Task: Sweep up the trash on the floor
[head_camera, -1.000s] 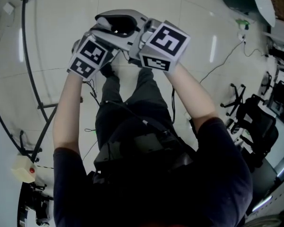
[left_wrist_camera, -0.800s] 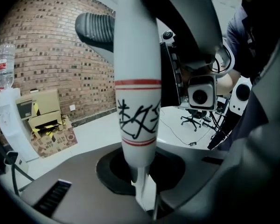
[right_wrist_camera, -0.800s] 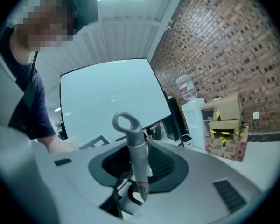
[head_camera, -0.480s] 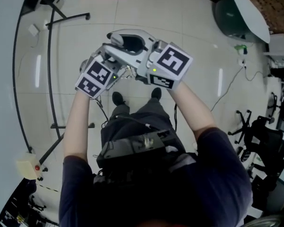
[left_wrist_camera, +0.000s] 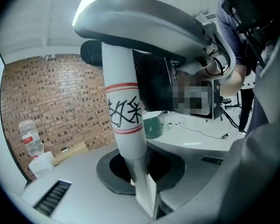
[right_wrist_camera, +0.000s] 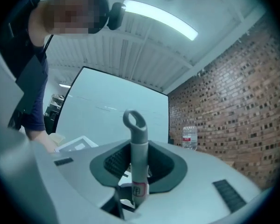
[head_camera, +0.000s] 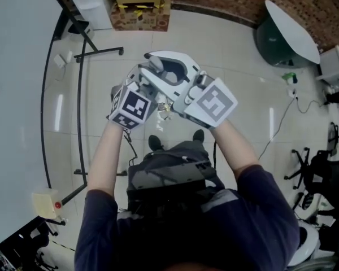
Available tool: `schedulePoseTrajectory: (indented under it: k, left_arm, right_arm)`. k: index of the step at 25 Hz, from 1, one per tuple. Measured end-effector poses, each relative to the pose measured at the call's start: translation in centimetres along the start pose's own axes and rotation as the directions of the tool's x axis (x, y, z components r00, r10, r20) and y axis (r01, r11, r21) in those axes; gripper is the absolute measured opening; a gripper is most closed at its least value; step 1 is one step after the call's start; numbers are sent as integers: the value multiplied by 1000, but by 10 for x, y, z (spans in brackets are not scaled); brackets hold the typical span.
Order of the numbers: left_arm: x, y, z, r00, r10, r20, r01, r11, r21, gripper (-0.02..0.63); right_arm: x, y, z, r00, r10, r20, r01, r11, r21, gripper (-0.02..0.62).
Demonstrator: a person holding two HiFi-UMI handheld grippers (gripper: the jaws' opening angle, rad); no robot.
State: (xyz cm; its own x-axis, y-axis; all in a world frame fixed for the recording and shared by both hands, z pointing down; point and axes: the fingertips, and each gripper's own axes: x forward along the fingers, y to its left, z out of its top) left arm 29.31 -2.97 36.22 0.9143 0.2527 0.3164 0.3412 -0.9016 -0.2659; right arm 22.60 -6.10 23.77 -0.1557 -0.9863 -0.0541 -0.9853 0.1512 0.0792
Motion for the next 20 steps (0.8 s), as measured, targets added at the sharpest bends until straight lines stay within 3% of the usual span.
schedulePoseTrajectory:
  k: [3, 8, 20]
  left_arm:
    - [-12, -1, 11, 999, 15, 40, -15, 1000, -5, 26]
    - [-26, -22, 25, 995, 53, 82, -51, 999, -17, 26]
    - [-63, -151, 42, 998, 25, 65, -24, 999, -27, 25]
  right_arm:
    - [-4, 12, 9, 1000, -19, -7, 19, 998, -53, 106]
    - [-26, 28, 23, 999, -39, 27, 40, 997, -62, 109]
    - [-126, 107, 34, 996, -84, 26, 85, 994, -68, 127]
